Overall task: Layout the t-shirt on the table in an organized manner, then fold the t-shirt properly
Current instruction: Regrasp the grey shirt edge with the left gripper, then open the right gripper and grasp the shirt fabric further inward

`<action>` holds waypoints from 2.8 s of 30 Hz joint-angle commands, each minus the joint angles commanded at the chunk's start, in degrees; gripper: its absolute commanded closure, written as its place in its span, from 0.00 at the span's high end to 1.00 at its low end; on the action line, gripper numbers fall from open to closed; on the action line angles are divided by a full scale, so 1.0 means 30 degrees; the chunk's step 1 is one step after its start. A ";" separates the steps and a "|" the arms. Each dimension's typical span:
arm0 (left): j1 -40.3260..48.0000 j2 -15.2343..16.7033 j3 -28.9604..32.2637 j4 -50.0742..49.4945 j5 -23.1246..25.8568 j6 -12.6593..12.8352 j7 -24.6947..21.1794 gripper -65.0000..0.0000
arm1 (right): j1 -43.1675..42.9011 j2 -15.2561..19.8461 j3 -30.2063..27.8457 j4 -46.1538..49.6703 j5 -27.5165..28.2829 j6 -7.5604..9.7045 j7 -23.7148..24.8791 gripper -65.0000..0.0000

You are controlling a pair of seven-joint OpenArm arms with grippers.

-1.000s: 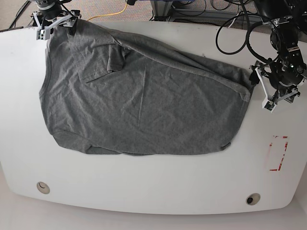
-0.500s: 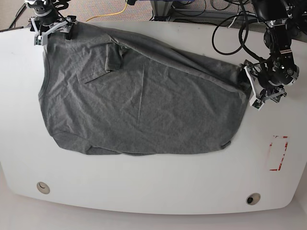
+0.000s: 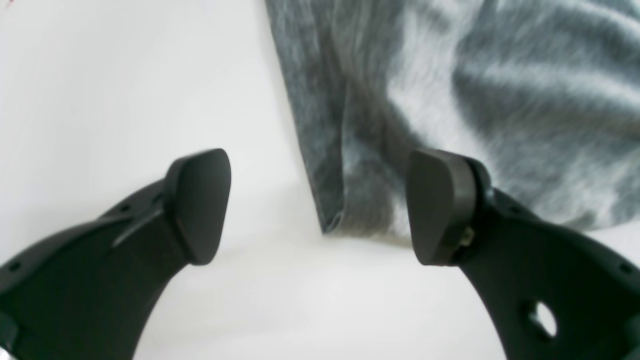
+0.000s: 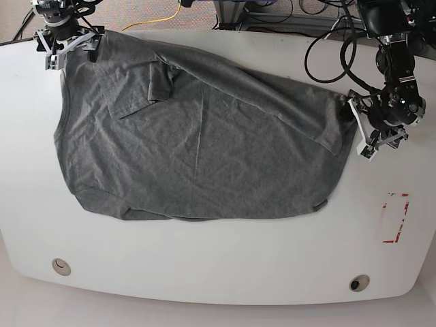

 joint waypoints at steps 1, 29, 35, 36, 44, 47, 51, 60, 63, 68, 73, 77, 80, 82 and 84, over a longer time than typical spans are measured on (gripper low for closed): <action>0.0117 -0.0205 0.0000 0.0000 0.0000 0.0000 0.0000 0.79 | 0.0000 0.0000 0.0000 0.0000 0.0000 0.0000 0.0000 0.77; 0.1114 0.0176 0.0117 -0.1319 -0.0088 0.0000 -0.0059 0.79 | 0.0176 0.0645 0.0000 -0.0117 0.0000 0.0000 0.0000 0.77; 0.1114 0.0147 0.0117 -0.1348 -0.0059 0.0000 -0.0059 0.78 | 0.0733 0.0821 0.0029 -0.0908 -0.0029 0.0000 0.0000 0.77; 0.1114 0.0117 0.0117 -0.1348 -0.0029 0.0000 -0.0059 0.78 | 0.0908 0.1084 0.0029 -0.1143 -0.0029 0.0000 0.0000 0.77; 0.1143 -0.0176 0.0117 -0.1348 -0.0029 0.0000 -0.0059 0.59 | 0.1260 0.1524 0.0029 -0.1963 -0.0029 0.0000 0.0000 0.77; 0.1143 -0.0293 0.0117 -0.1348 -0.0059 0.0000 -0.0059 0.59 | 0.1084 0.1407 -0.0088 -0.0791 0.0000 0.0000 -0.0059 0.77; 0.1143 -0.0293 0.0117 -0.1348 -0.0059 0.0000 -0.0059 0.59 | 0.0733 0.1055 -0.1143 0.0557 0.0117 0.0000 -0.0059 0.78; 0.1143 -0.0293 0.0117 -0.1348 -0.0088 0.0000 -0.0059 0.59 | 0.1817 0.0996 -0.3458 -0.0059 0.0000 0.0000 -0.0059 0.78; 0.1143 -0.0293 0.0117 -0.1348 -0.0088 0.0000 -0.0059 0.59 | 0.2374 0.1055 -0.3868 -0.0908 0.0000 0.0000 -0.0059 0.78; 0.1143 -0.0293 0.0117 -0.1348 -0.0088 0.0000 -0.0059 0.59 | 0.3253 0.1084 -0.4132 -0.1817 -0.0029 0.0000 -0.0059 0.78; 0.1143 -0.0293 0.0117 -0.1319 -0.0088 0.0000 -0.0059 0.59 | 0.3897 0.1114 -0.4161 -0.2667 -0.0029 0.0000 -0.0059 0.78; 0.1143 -0.0293 0.0117 -0.1319 -0.0088 0.0000 -0.0059 0.59 | 0.4190 0.1524 -0.4425 -0.3136 -0.0029 0.0000 -0.0059 0.78; 0.1143 -0.0293 0.0117 -0.1319 -0.0088 0.0000 -0.0059 0.59 | 0.4161 0.1641 -0.5187 -0.3106 -0.0029 0.0000 -0.0059 0.78; 0.1143 -0.0293 0.0117 -0.1319 -0.0088 0.0000 -0.0059 0.59 | 0.4161 0.1641 -0.5685 -0.3048 -0.0029 0.0000 -0.0059 0.78; 0.1143 -0.0293 0.0117 -0.1319 -0.0088 0.0000 -0.0059 0.59 | 0.4190 0.1641 -0.5949 -0.3018 -0.0029 0.0000 -0.0059 0.78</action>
